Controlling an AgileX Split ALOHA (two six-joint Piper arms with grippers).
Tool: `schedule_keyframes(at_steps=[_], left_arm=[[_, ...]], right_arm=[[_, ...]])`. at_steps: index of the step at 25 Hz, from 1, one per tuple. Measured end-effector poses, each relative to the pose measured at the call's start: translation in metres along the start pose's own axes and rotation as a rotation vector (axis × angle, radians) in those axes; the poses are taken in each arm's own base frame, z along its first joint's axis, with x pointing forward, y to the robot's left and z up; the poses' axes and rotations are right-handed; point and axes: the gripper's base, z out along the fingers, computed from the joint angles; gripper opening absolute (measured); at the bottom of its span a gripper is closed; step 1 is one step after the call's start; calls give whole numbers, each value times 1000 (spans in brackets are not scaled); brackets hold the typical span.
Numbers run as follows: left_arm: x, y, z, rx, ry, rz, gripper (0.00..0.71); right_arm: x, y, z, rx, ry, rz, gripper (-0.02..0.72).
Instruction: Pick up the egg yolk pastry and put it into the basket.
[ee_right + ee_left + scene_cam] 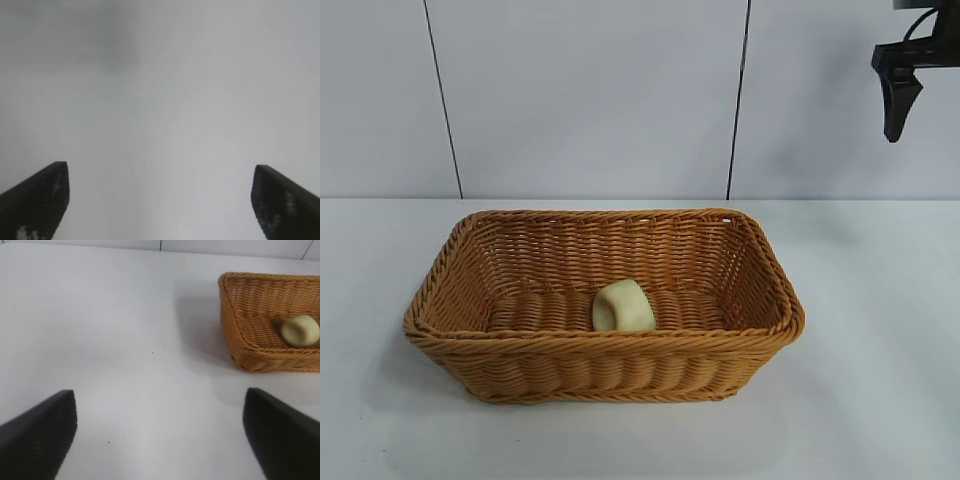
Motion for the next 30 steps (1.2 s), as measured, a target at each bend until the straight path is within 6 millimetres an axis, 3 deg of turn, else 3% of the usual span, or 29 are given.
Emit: schedule_keyframes(at_steps=[10, 19, 23, 30], left_arm=[[0, 0, 0, 0, 0, 0, 695], [0, 0, 0, 0, 0, 0, 695], [0, 0, 0, 0, 0, 0, 695], [0, 0, 0, 0, 0, 0, 696]], right_arm=[[102, 1, -28, -44, 61, -20, 685], [191, -2, -55, -44, -35, -65, 685], [226, -2, -59, -46, -157, -90, 685], [292, -2, -45, -52, -369, -103, 685]])
